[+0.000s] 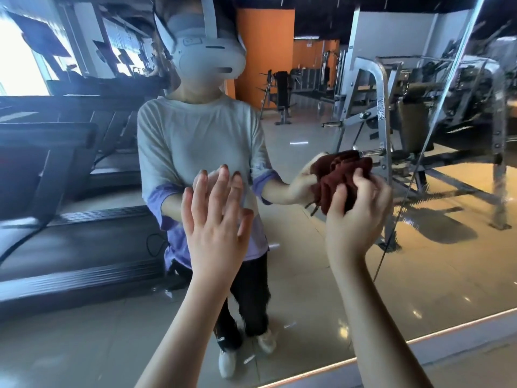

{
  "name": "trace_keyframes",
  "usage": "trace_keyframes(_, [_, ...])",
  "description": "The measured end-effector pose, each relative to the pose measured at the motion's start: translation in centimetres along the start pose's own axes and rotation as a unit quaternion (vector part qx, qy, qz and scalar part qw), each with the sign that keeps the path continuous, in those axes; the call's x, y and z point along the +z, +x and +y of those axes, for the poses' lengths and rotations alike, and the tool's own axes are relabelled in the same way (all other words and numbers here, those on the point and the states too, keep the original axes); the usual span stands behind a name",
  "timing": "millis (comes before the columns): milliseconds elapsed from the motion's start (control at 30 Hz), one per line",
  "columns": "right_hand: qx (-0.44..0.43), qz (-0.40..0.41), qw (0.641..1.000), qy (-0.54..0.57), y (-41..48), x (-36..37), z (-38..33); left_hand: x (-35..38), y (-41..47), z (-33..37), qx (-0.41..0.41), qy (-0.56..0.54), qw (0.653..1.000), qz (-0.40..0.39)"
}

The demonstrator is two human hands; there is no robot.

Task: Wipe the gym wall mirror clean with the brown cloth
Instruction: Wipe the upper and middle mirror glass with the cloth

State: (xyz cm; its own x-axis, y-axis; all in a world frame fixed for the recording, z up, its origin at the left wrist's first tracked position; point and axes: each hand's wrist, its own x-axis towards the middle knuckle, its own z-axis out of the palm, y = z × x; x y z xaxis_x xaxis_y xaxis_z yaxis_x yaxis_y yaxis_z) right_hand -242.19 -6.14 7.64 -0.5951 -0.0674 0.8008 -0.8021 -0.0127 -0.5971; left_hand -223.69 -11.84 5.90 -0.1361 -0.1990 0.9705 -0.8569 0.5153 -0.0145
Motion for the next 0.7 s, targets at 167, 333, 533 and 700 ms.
trace_keyframes(167, [-0.094, -0.058, 0.993, 0.033, -4.4, 0.3, -0.5, 0.0, 0.0, 0.3, -0.012, 0.015, 1.0, 0.0])
trace_keyframes(333, [-0.101, -0.03, 0.994, 0.041, -1.3, 0.0, 1.4, -0.4, 0.1, 0.6, -0.025, 0.028, 0.999, -0.003])
trace_keyframes(533, [-0.043, -0.086, 0.991, 0.089, -3.3, -0.8, 2.7, -0.7, 0.2, 1.5, -0.052, 0.04, 0.998, -0.021])
trace_keyframes(700, [-0.055, -0.104, 0.987, 0.107, -2.3, -1.3, 3.8, -0.8, 0.0, 1.7, -0.061, 0.032, 0.997, -0.043])
